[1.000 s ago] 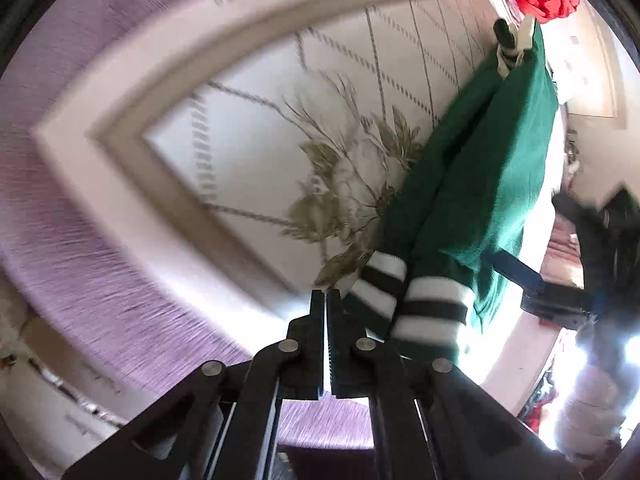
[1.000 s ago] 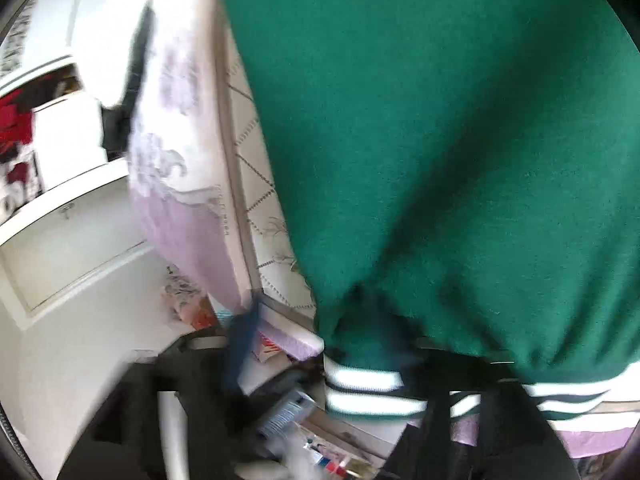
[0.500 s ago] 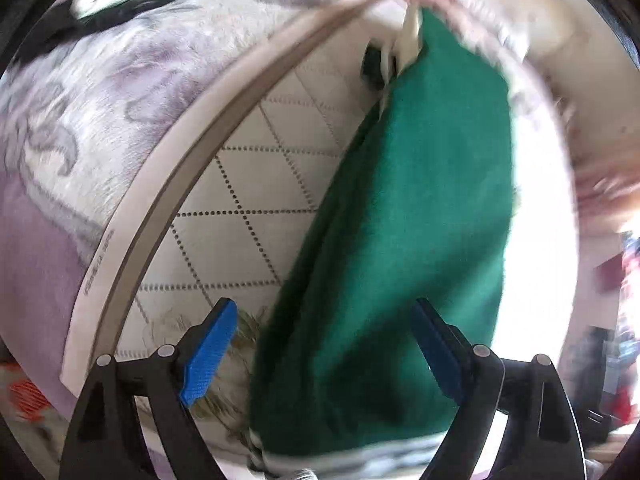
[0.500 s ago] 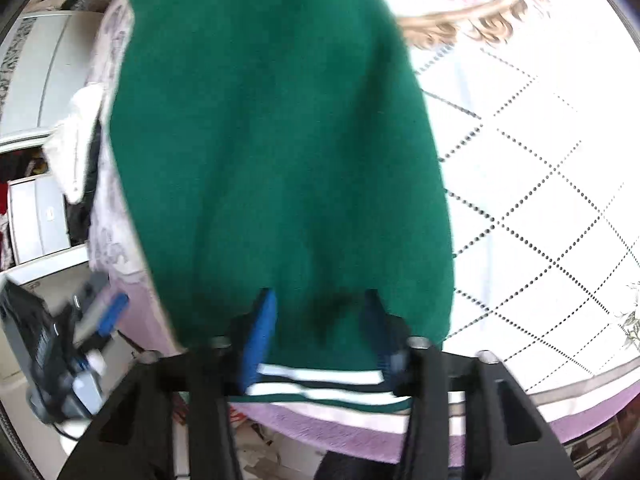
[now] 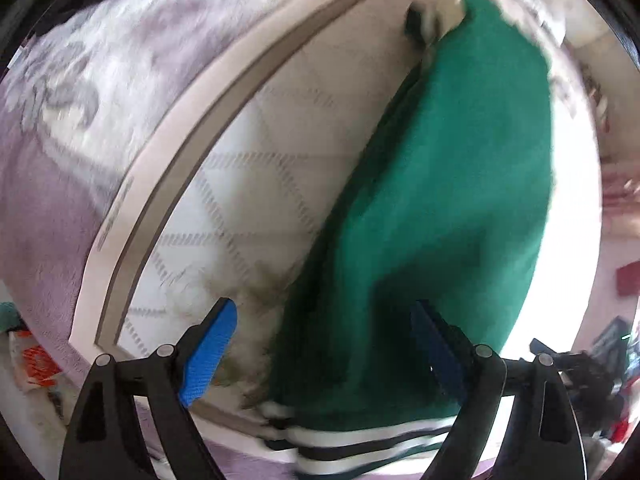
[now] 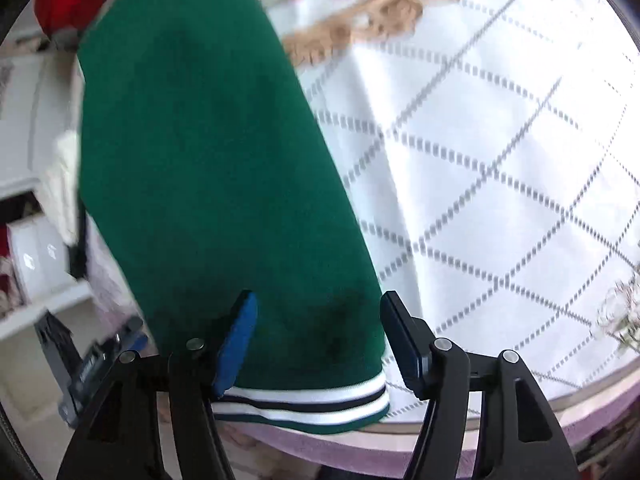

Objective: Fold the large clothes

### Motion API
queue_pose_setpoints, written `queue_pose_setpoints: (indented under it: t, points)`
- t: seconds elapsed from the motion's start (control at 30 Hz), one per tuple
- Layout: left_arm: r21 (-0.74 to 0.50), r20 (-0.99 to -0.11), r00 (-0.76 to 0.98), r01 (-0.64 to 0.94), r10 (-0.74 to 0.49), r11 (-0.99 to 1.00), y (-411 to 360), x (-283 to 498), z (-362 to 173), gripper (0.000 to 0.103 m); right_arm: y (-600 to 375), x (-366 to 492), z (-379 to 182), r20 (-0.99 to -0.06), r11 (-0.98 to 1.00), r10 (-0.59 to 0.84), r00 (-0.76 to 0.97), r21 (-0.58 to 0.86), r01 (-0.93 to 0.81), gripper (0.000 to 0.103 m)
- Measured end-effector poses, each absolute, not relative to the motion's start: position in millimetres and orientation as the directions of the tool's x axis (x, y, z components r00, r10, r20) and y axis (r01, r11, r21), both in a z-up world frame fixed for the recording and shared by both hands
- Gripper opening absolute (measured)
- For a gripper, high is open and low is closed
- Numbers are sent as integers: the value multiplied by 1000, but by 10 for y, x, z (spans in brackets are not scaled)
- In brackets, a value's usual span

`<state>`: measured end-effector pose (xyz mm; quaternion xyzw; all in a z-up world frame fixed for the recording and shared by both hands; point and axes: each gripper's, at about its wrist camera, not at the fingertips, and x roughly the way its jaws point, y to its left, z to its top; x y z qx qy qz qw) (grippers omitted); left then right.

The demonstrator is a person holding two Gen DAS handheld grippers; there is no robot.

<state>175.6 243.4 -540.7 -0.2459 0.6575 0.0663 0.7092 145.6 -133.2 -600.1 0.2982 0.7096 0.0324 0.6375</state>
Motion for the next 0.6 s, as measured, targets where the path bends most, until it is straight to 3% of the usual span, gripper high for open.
queue_pose_setpoints:
  t: [0.1,0.13,0.17,0.33,0.43,0.6]
  points:
    - [-310,-943,240,-374,-232,874,2244,2367,-5201,89,-1311,1863,-5824,-884,817,459,91,460,348,58]
    - [-306,-938,269,-353,-217,884,2163,2629,-5175,89,-1275,2063,-5762,-890,831,439,124,454,320,40]
    - [-304,-934,288,-332,-211,893,2083,2860,-5186,89,-1209,2263,-5708,-893,842,422,155,450,298,30]
    - [-127,-976,207,-293,-67,948,1837,3882,-5808,90,-875,3249,-5690,-907,893,331,261,391,224,30]
    - [-173,-980,148,-313,-132,934,1875,4070,-6198,102,-748,3679,-5981,-945,930,267,190,305,205,29]
    - [-195,-974,172,-314,-146,929,1932,3951,-6214,103,-665,3947,-6123,-963,951,234,135,256,171,29]
